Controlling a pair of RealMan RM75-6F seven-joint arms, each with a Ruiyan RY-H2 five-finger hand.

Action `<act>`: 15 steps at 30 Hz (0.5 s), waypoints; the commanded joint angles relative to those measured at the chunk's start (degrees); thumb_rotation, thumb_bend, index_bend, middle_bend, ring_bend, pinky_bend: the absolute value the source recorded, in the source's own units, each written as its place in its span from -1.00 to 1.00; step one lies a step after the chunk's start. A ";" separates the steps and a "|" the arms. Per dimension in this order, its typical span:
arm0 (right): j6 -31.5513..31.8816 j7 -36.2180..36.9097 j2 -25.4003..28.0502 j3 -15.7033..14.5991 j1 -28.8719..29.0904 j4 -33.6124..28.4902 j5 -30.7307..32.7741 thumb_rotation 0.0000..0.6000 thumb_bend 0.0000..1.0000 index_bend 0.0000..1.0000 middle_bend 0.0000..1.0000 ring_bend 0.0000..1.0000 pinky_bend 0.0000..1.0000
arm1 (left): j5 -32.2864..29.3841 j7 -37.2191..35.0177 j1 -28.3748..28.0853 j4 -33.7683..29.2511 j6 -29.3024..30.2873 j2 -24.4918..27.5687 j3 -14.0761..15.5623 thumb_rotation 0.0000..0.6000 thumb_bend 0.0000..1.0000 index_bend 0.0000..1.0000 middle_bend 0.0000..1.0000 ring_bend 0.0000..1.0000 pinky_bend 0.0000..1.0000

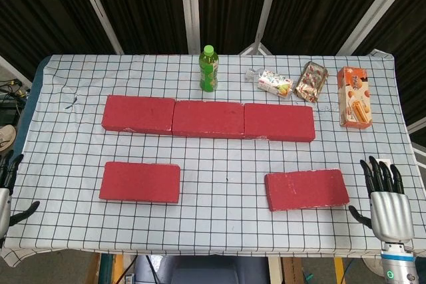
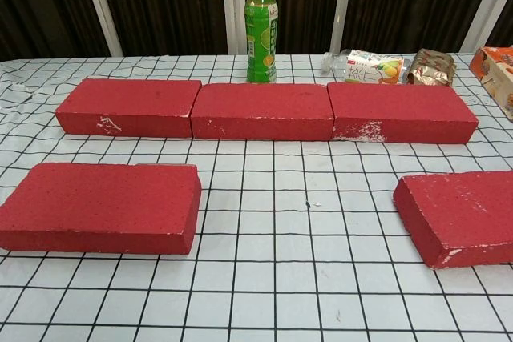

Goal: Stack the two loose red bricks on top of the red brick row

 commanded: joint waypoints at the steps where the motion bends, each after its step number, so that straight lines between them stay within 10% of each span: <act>1: -0.24 -0.07 0.13 -0.18 0.09 -0.07 -0.08 1.00 -0.61 -1.00 -1.00 -1.00 -1.00 | -0.02 -0.04 0.12 -0.07 0.10 0.07 0.01 1.00 -1.00 -1.00 -1.00 -1.00 -0.90; 15: -1.38 1.61 1.33 -1.31 0.05 -1.71 -0.39 1.00 -0.62 -1.00 -1.00 -1.00 -1.00 | 0.60 -0.91 0.46 -0.20 0.65 0.20 0.01 1.00 -1.00 -1.00 -1.00 -1.00 -0.90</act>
